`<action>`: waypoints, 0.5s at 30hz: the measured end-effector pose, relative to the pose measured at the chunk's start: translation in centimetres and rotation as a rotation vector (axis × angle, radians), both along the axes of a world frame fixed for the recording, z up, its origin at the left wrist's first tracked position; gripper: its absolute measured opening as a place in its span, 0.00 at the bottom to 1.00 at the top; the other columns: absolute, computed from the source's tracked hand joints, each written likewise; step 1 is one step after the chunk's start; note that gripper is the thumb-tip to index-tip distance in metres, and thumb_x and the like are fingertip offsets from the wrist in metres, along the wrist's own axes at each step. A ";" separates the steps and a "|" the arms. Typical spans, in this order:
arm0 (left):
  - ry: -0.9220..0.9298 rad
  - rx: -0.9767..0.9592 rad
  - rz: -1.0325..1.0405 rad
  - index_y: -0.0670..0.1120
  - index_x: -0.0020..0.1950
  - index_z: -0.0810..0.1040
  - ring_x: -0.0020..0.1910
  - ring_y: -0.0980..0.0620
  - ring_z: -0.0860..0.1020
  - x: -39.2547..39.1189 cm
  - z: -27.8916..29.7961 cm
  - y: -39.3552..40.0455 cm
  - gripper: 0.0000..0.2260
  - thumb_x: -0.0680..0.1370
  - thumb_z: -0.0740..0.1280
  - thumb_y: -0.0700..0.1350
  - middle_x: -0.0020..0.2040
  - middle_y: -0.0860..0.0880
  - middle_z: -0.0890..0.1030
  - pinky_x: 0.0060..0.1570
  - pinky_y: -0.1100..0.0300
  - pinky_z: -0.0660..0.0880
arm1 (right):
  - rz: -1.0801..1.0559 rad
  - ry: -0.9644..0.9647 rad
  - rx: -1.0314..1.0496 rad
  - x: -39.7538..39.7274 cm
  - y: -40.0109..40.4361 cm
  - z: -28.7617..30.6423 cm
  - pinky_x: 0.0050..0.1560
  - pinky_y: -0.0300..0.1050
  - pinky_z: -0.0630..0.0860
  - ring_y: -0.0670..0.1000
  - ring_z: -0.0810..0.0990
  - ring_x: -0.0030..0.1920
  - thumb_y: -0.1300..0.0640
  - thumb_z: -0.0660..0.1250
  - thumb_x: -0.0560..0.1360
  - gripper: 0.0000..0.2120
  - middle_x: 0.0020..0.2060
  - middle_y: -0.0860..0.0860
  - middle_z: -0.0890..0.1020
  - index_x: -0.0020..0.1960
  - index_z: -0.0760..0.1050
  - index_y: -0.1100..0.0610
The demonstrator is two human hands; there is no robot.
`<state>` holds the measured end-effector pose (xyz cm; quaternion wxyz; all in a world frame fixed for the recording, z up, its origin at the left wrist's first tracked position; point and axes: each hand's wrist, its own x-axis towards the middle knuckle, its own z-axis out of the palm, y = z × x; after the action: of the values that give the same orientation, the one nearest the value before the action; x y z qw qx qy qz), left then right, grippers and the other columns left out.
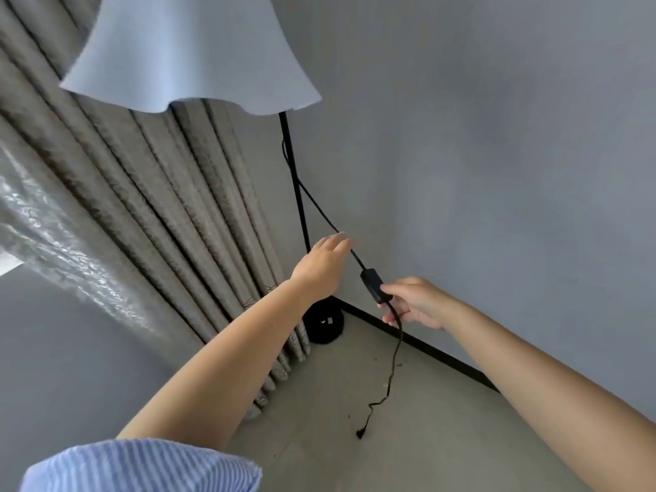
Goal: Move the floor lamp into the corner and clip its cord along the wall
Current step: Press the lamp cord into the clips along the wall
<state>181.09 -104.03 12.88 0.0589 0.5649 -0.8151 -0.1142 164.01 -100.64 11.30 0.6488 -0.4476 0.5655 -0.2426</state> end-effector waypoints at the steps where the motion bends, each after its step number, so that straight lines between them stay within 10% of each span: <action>1: -0.044 -0.021 -0.057 0.49 0.73 0.56 0.75 0.45 0.51 -0.5 -0.1 0.0 0.30 0.75 0.59 0.29 0.76 0.46 0.55 0.70 0.49 0.62 | 0.018 -0.024 -0.006 -0.4 0.5 0.3 0.30 0.42 0.75 0.52 0.77 0.31 0.62 0.57 0.77 0.05 0.36 0.57 0.75 0.46 0.70 0.63; 8: -0.152 -0.185 -0.121 0.43 0.52 0.77 0.59 0.44 0.73 -3.0 0.1 -0.7 0.12 0.75 0.59 0.32 0.54 0.45 0.80 0.63 0.57 0.63 | 0.192 -0.075 -0.051 -4.5 2.9 1.8 0.37 0.37 0.78 0.48 0.79 0.34 0.67 0.56 0.76 0.13 0.36 0.55 0.79 0.35 0.73 0.60; 15: -0.083 -0.228 0.191 0.43 0.55 0.77 0.61 0.41 0.70 -1.1 0.9 -2.2 0.15 0.75 0.57 0.30 0.56 0.41 0.79 0.65 0.51 0.64 | 0.225 0.146 -0.070 -9.6 4.8 1.3 0.27 0.34 0.73 0.44 0.72 0.22 0.62 0.55 0.78 0.13 0.28 0.52 0.77 0.38 0.73 0.57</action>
<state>179.97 -106.19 13.76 0.0993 0.6337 -0.7672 0.0087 154.41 -95.88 12.58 0.6132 -0.5471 0.5485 -0.1547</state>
